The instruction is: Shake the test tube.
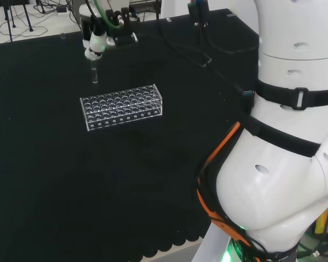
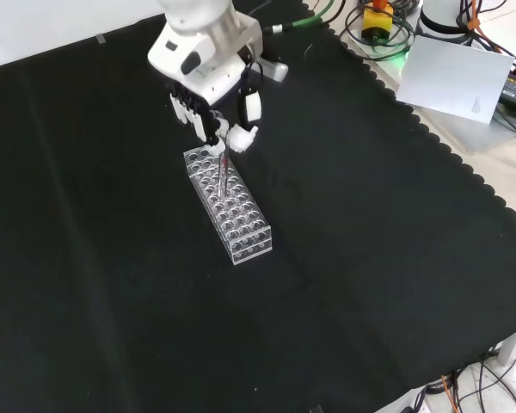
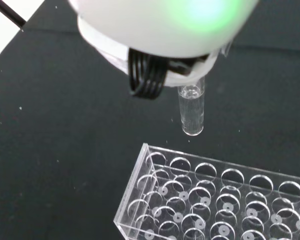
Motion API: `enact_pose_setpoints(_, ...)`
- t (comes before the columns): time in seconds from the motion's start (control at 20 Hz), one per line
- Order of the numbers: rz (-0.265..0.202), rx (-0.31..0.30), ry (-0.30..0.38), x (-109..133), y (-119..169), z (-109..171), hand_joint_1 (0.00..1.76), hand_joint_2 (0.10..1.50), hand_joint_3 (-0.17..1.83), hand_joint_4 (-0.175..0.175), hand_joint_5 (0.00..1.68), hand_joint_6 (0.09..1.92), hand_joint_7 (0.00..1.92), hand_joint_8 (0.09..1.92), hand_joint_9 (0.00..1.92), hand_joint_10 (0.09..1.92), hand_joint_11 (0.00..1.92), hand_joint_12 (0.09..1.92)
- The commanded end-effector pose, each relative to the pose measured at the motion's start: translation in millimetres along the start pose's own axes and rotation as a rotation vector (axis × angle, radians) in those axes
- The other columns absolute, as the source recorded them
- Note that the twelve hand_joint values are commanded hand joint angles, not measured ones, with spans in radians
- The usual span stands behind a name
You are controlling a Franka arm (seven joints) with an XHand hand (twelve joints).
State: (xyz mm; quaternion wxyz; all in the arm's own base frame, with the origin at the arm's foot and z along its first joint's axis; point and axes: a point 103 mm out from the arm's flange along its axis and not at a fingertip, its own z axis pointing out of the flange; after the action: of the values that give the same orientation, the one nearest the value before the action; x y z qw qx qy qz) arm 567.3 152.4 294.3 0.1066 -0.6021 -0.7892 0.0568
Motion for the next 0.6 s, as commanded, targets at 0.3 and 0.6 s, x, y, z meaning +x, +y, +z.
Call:
enact_pose_setpoints(0.3,-0.011,-0.037,0.012,-2,-22,-33,1.25,0.52,0.76,-0.175,1.53,0.22,1.77,0.44,1.64,0.73,1.40,1.02)
enact_pose_setpoints(0.6,-0.050,-0.074,0.042,18,-26,-50,1.25,0.52,0.76,-0.175,1.53,0.22,1.77,0.44,1.64,0.73,1.40,1.02)
